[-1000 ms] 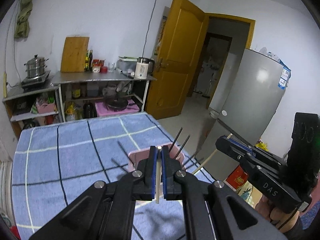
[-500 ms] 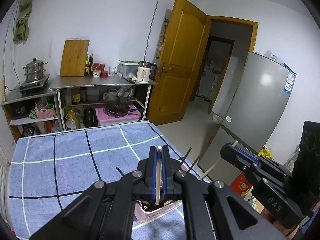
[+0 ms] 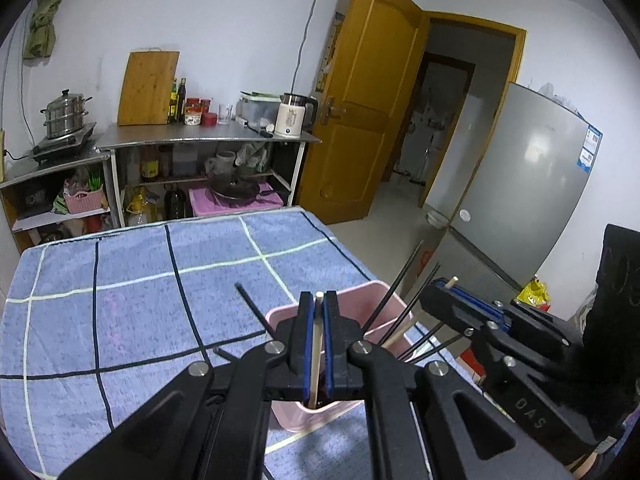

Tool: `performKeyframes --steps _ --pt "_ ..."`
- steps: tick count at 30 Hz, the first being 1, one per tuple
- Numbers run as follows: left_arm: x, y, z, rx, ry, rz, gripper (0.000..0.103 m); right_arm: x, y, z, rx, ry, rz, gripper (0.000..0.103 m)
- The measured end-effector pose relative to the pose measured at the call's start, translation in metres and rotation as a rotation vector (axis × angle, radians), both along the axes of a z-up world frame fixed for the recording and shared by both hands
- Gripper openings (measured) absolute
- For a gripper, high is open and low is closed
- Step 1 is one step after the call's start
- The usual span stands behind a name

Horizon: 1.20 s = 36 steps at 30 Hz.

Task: Organize utensils
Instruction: 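Lower the wooden chopsticks into the holder and open both tools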

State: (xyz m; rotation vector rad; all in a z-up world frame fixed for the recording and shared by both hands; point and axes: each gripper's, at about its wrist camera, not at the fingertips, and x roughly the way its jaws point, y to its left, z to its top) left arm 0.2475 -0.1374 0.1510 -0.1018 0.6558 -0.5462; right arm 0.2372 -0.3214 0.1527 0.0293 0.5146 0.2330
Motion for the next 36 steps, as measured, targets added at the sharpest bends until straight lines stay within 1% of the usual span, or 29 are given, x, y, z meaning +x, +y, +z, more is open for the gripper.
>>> performKeyframes --steps 8,11,15,18,23,26,29,30,33,36 --pt "0.000 -0.002 -0.016 0.025 0.035 -0.001 0.005 0.006 0.002 -0.025 -0.009 0.084 0.001 0.005" --pt "-0.001 -0.003 -0.019 0.032 0.042 -0.008 0.005 0.005 -0.002 -0.026 0.016 0.091 0.000 0.006" --pt "-0.004 -0.001 -0.014 0.020 0.027 -0.008 0.008 -0.002 -0.005 -0.017 0.012 0.071 -0.001 0.006" --pt "-0.008 0.003 -0.009 0.006 0.012 -0.004 0.018 -0.008 -0.006 -0.009 0.009 0.051 -0.005 0.008" --pt "-0.017 0.009 0.002 -0.012 -0.015 -0.003 0.019 -0.024 -0.008 0.001 0.021 0.019 -0.016 0.012" --pt "-0.027 0.013 0.008 -0.018 -0.038 0.000 0.021 -0.036 -0.011 0.006 0.031 0.002 -0.020 0.014" --pt "-0.040 0.019 0.012 -0.023 -0.066 0.011 0.026 -0.052 -0.013 0.010 0.031 -0.019 -0.036 0.014" --pt "-0.045 0.020 0.012 -0.024 -0.074 0.013 0.027 -0.054 -0.013 0.011 0.032 -0.023 -0.039 0.014" --pt "-0.059 0.025 0.012 -0.026 -0.098 0.030 0.037 -0.068 -0.014 0.011 0.032 -0.040 -0.053 0.015" --pt "-0.074 0.029 0.008 -0.024 -0.120 0.035 0.040 -0.080 -0.012 0.007 0.029 -0.049 -0.061 0.015"
